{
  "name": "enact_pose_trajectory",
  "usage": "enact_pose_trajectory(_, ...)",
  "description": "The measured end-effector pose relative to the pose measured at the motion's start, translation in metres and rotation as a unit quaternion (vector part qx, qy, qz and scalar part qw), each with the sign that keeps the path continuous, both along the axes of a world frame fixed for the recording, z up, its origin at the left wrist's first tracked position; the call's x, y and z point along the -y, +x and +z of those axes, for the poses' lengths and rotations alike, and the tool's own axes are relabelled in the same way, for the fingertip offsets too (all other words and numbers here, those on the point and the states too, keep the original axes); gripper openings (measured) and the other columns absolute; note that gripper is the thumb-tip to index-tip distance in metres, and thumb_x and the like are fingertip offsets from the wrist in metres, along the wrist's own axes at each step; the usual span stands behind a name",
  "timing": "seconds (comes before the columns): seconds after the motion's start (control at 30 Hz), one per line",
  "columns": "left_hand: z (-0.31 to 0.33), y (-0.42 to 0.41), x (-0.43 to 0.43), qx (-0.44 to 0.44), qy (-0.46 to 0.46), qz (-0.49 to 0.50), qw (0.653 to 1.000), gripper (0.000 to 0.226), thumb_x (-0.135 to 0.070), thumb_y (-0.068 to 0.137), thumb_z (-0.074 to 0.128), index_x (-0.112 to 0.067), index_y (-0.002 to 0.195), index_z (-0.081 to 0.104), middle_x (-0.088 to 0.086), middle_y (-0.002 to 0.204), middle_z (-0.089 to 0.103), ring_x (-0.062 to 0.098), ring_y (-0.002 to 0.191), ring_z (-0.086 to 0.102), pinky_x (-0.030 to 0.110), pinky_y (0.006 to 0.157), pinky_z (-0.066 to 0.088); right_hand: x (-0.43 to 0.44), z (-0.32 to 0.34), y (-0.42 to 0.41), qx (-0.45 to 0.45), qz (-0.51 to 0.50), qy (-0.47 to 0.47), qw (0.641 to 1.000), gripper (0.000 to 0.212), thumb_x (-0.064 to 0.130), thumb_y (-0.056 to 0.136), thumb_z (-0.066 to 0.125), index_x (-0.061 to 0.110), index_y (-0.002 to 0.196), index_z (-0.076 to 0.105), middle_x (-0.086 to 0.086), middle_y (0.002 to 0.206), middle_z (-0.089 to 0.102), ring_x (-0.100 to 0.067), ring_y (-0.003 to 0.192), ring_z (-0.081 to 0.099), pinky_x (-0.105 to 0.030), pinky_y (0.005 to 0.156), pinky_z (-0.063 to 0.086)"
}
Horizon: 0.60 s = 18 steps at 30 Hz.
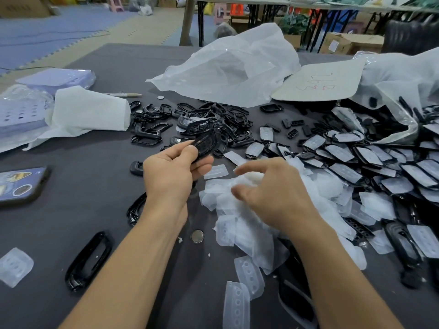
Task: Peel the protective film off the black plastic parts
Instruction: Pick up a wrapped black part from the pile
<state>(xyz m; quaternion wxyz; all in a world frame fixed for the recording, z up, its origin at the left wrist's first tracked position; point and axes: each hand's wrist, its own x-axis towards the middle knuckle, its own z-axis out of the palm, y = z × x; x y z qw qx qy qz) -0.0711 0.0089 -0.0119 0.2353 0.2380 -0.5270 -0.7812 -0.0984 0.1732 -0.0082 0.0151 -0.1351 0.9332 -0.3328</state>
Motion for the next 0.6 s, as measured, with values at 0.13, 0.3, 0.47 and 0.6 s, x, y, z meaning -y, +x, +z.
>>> enact_pose_trajectory(0.13,0.0,0.0,0.0,0.005,-0.008,-0.006,1.0,0.018,0.002,0.1,0.061,-0.008,0.089,0.071,0.006,0.069,0.077,0.017,0.063,0.076,0.02,0.055,0.058,0.01,-0.004,0.004,-0.03,0.035,0.042,0.998,0.019,0.035,0.075,0.085,0.037,0.091,0.076,0.011,0.114,0.07,-0.008,0.124,0.048,-0.028,0.111,0.036)
enact_pose_trajectory(0.3,0.001,0.0,-0.002,0.007,-0.015,-0.012,1.0,0.02,0.002,0.1,0.061,-0.01,0.088,0.072,0.004,0.069,0.077,0.017,0.062,0.076,0.021,0.054,0.057,0.006,-0.003,0.003,-0.009,-0.035,-0.154,0.987,0.018,0.02,0.073,0.085,0.037,0.071,0.078,0.016,0.085,0.075,-0.004,0.084,0.065,-0.008,0.068,0.046)
enact_pose_trajectory(0.47,0.0,0.0,-0.001,0.011,-0.017,-0.016,1.0,0.019,0.002,0.099,0.062,-0.01,0.088,0.073,0.005,0.071,0.078,0.018,0.062,0.076,0.022,0.054,0.058,0.0,0.004,0.0,0.028,-0.083,-0.322,0.943,0.017,0.019,0.074,0.09,0.033,0.074,0.081,0.001,0.072,0.075,-0.011,0.065,0.055,-0.033,0.067,0.053)
enact_pose_trajectory(0.6,-0.001,0.001,0.001,0.024,-0.03,-0.027,0.999,0.019,0.002,0.097,0.063,-0.009,0.087,0.074,0.01,0.071,0.077,0.018,0.055,0.073,0.023,0.052,0.057,-0.002,0.005,0.0,-0.037,-0.175,-0.423,0.888,0.016,0.018,0.079,0.087,0.03,0.073,0.08,0.003,0.063,0.07,-0.01,0.057,0.057,-0.025,0.058,0.051)
